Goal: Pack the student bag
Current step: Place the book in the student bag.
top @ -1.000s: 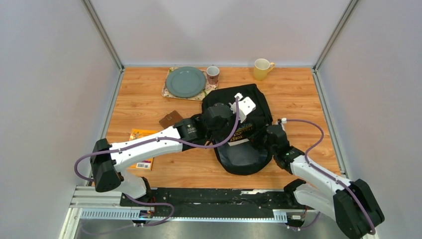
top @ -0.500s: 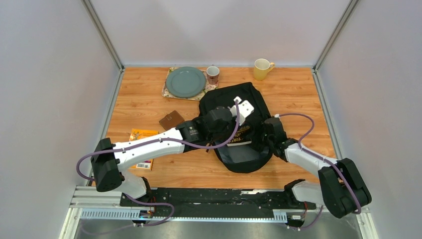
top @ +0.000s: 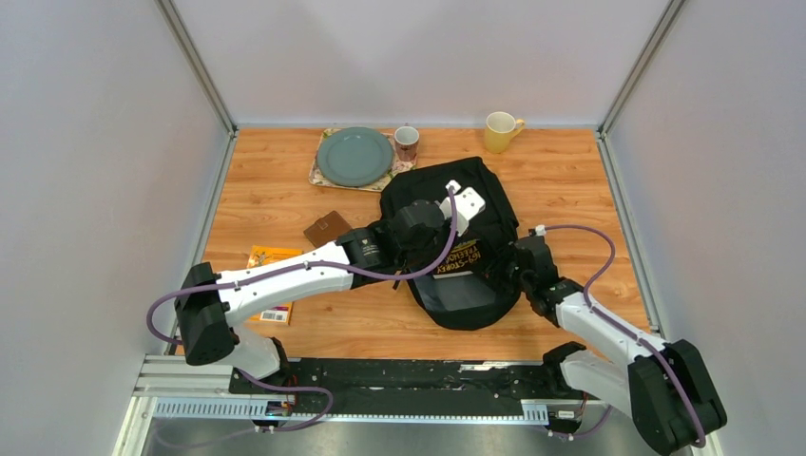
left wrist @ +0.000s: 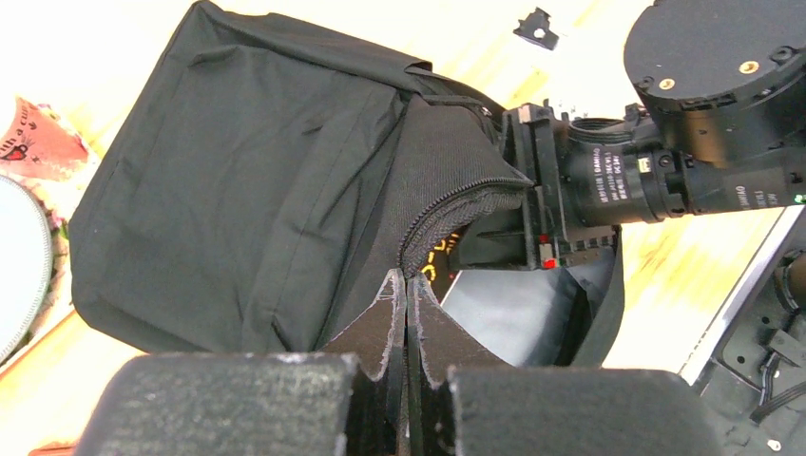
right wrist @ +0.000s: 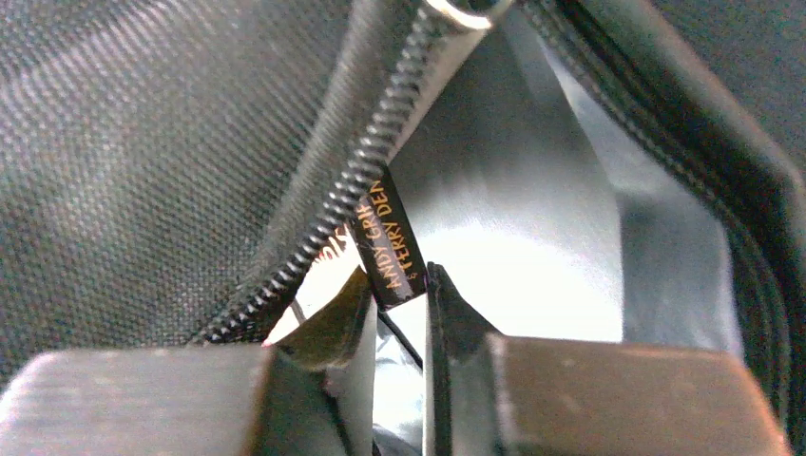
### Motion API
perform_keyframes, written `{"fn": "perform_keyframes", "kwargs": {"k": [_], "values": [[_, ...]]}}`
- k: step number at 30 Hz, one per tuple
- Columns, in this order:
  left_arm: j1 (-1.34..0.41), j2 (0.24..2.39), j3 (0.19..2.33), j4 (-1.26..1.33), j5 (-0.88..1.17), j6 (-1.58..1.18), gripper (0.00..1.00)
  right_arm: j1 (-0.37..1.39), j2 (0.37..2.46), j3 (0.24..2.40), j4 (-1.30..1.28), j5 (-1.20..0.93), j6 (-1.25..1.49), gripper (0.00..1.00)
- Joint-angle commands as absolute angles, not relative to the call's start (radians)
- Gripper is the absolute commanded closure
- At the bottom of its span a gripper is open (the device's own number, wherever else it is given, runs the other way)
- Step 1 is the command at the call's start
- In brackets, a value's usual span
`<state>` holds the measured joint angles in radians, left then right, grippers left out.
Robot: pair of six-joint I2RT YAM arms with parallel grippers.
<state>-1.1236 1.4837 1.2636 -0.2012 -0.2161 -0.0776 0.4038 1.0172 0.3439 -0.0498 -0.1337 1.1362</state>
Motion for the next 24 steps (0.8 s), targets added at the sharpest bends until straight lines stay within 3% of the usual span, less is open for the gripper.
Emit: {"fn": "perform_keyframes", "kwargs": {"k": [1,7,10,13,14,18,24], "values": [[-1.12,1.474,1.31,-0.184,-0.198,-0.1,1.0,0.391,1.071,0.416,0.055,-0.06,1.111,0.9],[-1.12,1.462,1.289,-0.189,-0.203,-0.117,1.0,0.387,1.19,0.462,0.179,-0.042,1.195,0.93],[-1.12,1.462,1.284,-0.187,-0.195,-0.124,1.0,0.384,1.235,0.459,0.216,-0.018,1.227,0.87],[-1.12,1.46,1.278,-0.193,-0.202,-0.126,1.0,0.385,1.238,0.457,0.18,-0.048,1.194,0.72],[-1.12,1.459,1.273,-0.195,-0.204,-0.126,1.0,0.385,1.226,0.451,0.161,-0.049,1.177,0.64],[-1.115,1.457,1.261,-0.189,-0.204,-0.133,1.0,0.385,1.053,0.42,0.017,-0.031,1.086,0.52],[-1.108,1.47,1.258,-0.176,-0.184,-0.146,1.0,0.385,0.837,0.453,-0.328,-0.066,0.994,0.5]]}}
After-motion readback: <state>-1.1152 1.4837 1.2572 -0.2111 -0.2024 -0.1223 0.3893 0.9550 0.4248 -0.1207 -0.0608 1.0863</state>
